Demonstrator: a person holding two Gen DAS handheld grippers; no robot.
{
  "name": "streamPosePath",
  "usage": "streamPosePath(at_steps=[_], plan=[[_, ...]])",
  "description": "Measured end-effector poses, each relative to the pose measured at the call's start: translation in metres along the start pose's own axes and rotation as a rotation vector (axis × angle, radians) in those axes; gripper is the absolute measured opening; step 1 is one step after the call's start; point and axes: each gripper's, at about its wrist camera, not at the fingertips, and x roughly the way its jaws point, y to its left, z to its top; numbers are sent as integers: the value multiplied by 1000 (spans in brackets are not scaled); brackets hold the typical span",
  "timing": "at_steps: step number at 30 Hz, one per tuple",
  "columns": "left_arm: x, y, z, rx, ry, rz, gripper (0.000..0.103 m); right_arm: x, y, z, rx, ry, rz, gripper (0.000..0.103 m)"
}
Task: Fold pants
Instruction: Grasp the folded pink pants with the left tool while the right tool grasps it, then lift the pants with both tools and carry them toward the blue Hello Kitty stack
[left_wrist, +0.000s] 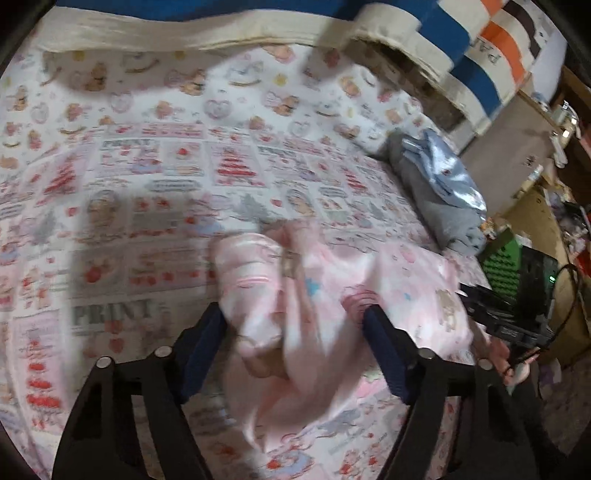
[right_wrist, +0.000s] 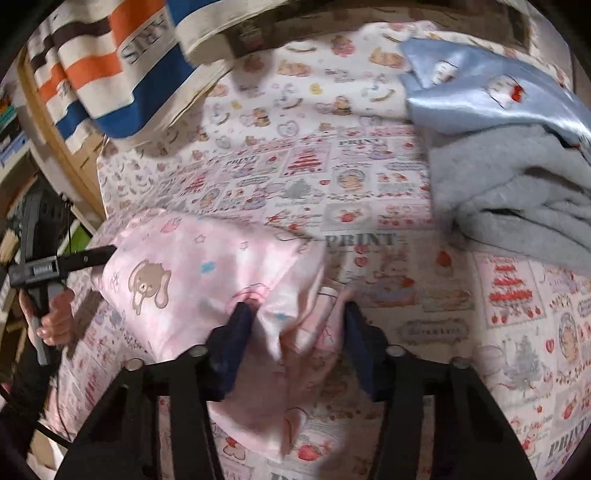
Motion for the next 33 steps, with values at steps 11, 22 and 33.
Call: streamPosePath(at_steps=[11, 22, 33], plan=[[9, -33, -7, 161, -29, 171, 11, 0, 10, 0, -20, -44, -91, 12], [-38, -107, -10, 272, -151, 380, 9, -55, 46, 13, -85, -196, -148, 8], [-83, -131, -29, 285, -220, 437, 10, -119, 83, -2, -161, -324, -140, 8]])
